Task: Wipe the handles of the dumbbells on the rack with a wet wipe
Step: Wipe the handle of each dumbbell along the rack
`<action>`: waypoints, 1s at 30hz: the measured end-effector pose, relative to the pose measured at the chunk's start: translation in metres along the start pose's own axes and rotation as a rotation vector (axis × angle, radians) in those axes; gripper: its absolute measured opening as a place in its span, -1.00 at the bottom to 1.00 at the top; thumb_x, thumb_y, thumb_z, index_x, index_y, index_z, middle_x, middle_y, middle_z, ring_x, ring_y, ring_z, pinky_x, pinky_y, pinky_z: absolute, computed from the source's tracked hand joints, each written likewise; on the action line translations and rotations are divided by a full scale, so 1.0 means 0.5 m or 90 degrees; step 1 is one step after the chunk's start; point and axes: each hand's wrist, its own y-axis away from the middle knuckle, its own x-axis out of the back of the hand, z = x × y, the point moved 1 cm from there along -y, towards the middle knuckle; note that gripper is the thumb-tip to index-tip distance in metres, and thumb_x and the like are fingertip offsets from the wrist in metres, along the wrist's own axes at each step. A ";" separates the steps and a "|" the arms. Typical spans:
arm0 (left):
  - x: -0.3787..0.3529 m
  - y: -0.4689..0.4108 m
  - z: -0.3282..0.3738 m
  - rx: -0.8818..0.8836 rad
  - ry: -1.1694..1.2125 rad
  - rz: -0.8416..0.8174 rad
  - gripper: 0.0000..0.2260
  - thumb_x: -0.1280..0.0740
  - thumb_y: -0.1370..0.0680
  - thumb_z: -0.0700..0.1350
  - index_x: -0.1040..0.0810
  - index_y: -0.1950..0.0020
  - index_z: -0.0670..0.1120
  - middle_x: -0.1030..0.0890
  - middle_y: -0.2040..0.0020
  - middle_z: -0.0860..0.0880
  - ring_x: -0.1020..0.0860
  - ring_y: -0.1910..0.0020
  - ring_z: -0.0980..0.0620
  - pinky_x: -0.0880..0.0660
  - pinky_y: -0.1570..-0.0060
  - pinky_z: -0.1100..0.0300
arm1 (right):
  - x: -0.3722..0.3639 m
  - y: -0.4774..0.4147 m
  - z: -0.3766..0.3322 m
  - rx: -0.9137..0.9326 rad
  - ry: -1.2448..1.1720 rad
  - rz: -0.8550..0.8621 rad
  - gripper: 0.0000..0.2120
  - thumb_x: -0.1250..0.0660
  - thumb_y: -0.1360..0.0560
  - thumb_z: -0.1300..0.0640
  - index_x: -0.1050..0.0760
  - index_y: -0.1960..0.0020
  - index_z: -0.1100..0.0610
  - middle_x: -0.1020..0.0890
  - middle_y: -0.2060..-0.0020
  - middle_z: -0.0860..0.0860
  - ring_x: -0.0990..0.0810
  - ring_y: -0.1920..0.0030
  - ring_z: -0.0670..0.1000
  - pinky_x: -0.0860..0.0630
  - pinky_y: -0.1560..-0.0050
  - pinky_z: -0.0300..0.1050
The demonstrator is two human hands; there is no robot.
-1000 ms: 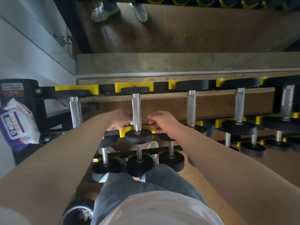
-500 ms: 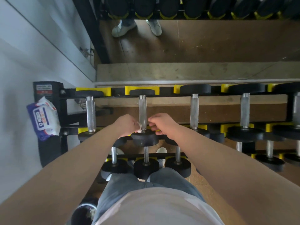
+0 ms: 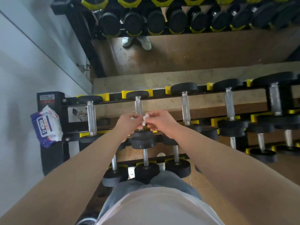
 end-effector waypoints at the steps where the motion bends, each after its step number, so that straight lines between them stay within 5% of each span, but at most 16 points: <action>1: 0.000 0.006 0.002 0.004 0.029 -0.019 -0.87 -0.45 -0.60 -0.03 -0.68 -0.05 -0.07 -0.71 0.17 -0.07 -0.58 0.33 0.11 -0.36 0.42 0.30 | 0.001 0.014 0.001 0.008 -0.001 0.023 -0.78 -0.43 -0.58 0.13 -0.61 -0.23 0.07 -0.72 0.03 0.01 -0.70 0.03 -0.02 -0.68 -0.01 -0.11; 6: -0.011 0.024 0.022 0.020 0.215 -0.095 -0.86 -0.35 -0.66 -0.21 -0.59 -0.20 -0.20 -0.66 0.09 -0.13 -0.62 0.41 0.22 -0.39 0.53 0.42 | 0.012 0.053 0.019 0.016 -0.078 0.131 -0.89 -0.41 -0.59 0.10 -0.60 -0.11 0.07 -0.70 0.06 0.05 -0.68 0.04 -0.01 -0.68 -0.04 -0.03; 10: -0.030 0.029 0.035 0.043 0.234 -0.171 -0.85 -0.28 -0.69 -0.24 -0.61 -0.22 -0.14 -0.69 -0.08 -0.14 -0.66 0.17 0.13 -0.50 0.14 0.29 | 0.025 0.068 0.032 0.007 -0.200 0.193 -0.88 -0.41 -0.59 0.12 -0.59 -0.12 0.10 -0.70 0.00 0.08 -0.70 -0.04 0.06 -0.68 -0.06 0.02; 13: -0.045 0.038 0.044 0.040 0.146 -0.194 -0.84 -0.27 -0.69 -0.25 -0.62 -0.08 -0.04 -0.68 -0.04 -0.14 -0.59 0.17 0.12 -0.30 0.31 0.29 | 0.048 0.069 0.033 -0.006 -0.314 0.195 -0.85 -0.38 -0.62 0.14 -0.55 -0.17 0.12 -0.71 -0.03 0.08 -0.73 -0.04 0.03 -0.68 -0.04 -0.04; 19: -0.127 0.036 0.087 0.034 0.174 -0.166 -0.91 -0.36 -0.65 -0.24 -0.58 -0.15 -0.15 -0.66 0.07 -0.14 -0.56 0.45 0.20 -0.34 0.54 0.38 | 0.129 0.057 0.034 0.016 -0.163 0.176 -0.86 -0.43 -0.58 0.19 -0.58 -0.12 0.10 -0.70 0.02 0.06 -0.73 0.02 0.05 -0.70 0.00 -0.03; 22: -0.190 0.019 0.116 0.038 0.207 -0.114 -0.91 -0.42 -0.60 -0.26 -0.57 -0.08 -0.14 -0.63 0.05 -0.20 -0.60 0.29 0.04 -0.37 0.47 0.34 | 0.192 0.041 0.040 0.005 -0.146 0.155 -0.87 -0.47 -0.54 0.21 -0.59 -0.07 0.09 -0.69 0.07 0.05 -0.69 0.11 0.02 -0.69 0.03 -0.04; 25: -0.248 0.013 0.146 0.052 0.245 -0.073 -0.87 -0.43 -0.58 -0.28 -0.55 -0.10 -0.16 -0.64 0.15 -0.14 -0.62 0.40 0.14 -0.38 0.55 0.37 | 0.263 0.027 0.041 -0.018 -0.152 0.120 -0.84 -0.50 -0.53 0.19 -0.61 -0.09 0.09 -0.71 0.05 0.10 -0.68 0.12 0.00 -0.68 0.04 -0.04; 30: -0.311 0.004 0.174 0.022 0.217 -0.002 -0.78 -0.56 -0.49 -0.21 -0.59 -0.05 -0.10 -0.68 -0.11 -0.24 -0.69 -0.10 -0.16 -0.62 -0.10 -0.02 | 0.357 0.005 0.043 -0.033 -0.176 0.019 -0.82 -0.45 -0.54 0.28 -0.67 -0.13 0.18 -0.72 -0.01 0.16 -0.68 0.01 0.13 -0.66 -0.13 0.04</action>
